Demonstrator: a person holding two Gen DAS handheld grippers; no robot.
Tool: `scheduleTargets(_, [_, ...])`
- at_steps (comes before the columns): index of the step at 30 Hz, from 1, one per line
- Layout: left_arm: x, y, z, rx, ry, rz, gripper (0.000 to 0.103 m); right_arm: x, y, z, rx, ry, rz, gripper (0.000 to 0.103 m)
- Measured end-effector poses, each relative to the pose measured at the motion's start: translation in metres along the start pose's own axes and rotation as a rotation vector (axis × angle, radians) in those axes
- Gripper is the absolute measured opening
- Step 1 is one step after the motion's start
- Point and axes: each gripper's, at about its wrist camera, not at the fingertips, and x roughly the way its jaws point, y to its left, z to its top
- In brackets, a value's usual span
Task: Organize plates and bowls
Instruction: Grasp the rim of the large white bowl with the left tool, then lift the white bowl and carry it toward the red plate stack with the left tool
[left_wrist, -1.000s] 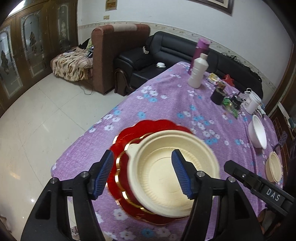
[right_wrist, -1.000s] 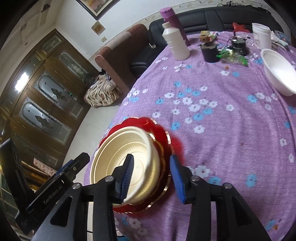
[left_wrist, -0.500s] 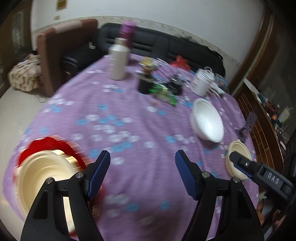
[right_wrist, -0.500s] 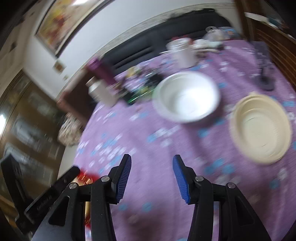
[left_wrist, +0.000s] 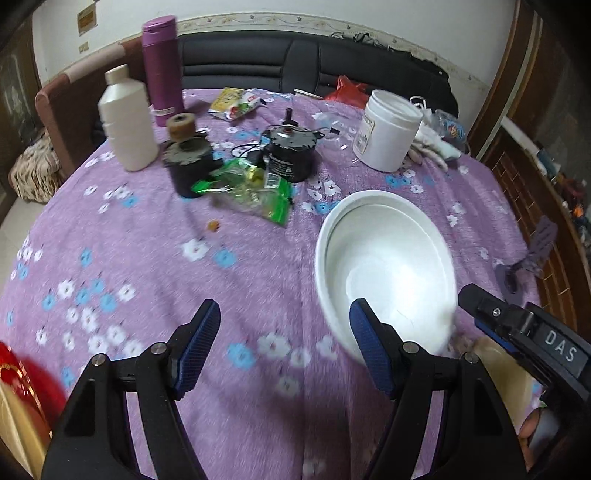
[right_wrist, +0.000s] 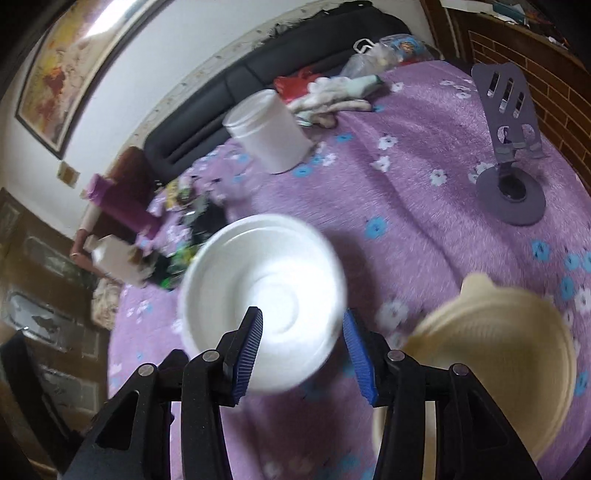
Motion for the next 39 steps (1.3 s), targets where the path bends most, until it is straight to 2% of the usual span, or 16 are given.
scheduleTargets(6, [0.034,-0.011,0.006,-0.021,0.029,0.034,0.071,0.034,-0.011,0.009,0.026,0.049,-0.027,0.038])
scheduleTargets(7, [0.037,-0.011,0.006,-0.022,0.030,0.038,0.064,0.037,-0.011,0.009,0.022,0.054,-0.035,0.035])
scheduleTargets(8, [0.040,-0.012,0.006,-0.018,0.033,0.039,0.058,0.041,-0.011,0.009,0.018,0.061,-0.053,0.026])
scheduleTargets(9, [0.043,-0.013,0.005,-0.005,0.043,0.045,0.039,0.045,-0.012,0.008,0.019,0.075,-0.066,0.014])
scheduleTargets(10, [0.047,-0.015,0.004,0.013,0.061,0.031,0.024,0.048,-0.014,0.006,0.027,0.090,-0.060,0.013])
scheduleTargets(12, [0.047,-0.018,0.000,0.046,0.078,0.007,0.012,0.045,-0.009,0.002,0.016,0.089,-0.023,0.008])
scheduleTargets(15, [0.032,-0.014,-0.002,0.053,0.056,0.013,0.012,0.034,0.002,-0.009,-0.010,0.079,-0.038,0.008])
scheduleTargets(20, [0.002,-0.002,-0.016,0.070,0.033,-0.003,0.012,0.004,0.013,-0.035,-0.019,0.056,-0.012,0.008])
scheduleTargets(24, [-0.024,0.011,-0.038,0.075,0.015,-0.010,0.012,-0.026,0.021,-0.066,-0.044,0.036,-0.016,0.008])
scheduleTargets(30, [-0.052,0.029,-0.076,0.089,0.030,-0.035,0.012,-0.062,0.021,-0.122,-0.046,0.023,-0.009,0.008])
scheduleTargets(39, [-0.070,0.043,-0.128,0.113,0.047,-0.066,0.012,-0.086,0.015,-0.183,-0.039,0.009,-0.027,0.008])
